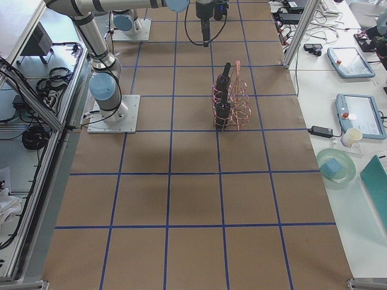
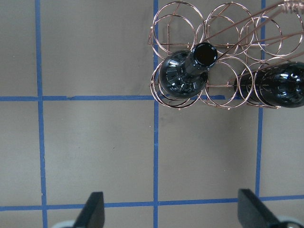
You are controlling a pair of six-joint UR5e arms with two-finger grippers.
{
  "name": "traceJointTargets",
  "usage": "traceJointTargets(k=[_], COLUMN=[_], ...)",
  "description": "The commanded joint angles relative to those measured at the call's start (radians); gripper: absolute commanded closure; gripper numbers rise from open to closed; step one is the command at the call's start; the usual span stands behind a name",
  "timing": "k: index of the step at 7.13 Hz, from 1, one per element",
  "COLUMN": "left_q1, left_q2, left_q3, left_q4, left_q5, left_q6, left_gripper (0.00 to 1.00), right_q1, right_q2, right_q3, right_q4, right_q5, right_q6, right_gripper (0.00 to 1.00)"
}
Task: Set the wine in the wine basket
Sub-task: 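Lower the open left gripper over the neck of the lying dark bottle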
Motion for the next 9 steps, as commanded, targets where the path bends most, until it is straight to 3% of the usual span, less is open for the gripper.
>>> traceJointTargets(k=[1,9], left_q1=[-0.001,0.028], left_q2=[0.000,-0.001], left_q3=[0.000,-0.003], left_q4=[-0.002,-0.002], left_q5=[-0.001,0.002], left_q6=[0.000,0.002], left_gripper=[0.00,0.00], right_q1=[0.000,0.000], right_q2=[0.000,0.000], right_q3=[0.000,0.000], right_q4=[0.000,0.000], right_q5=[0.000,0.000], right_q6=[0.000,0.000], right_gripper=[0.00,0.00])
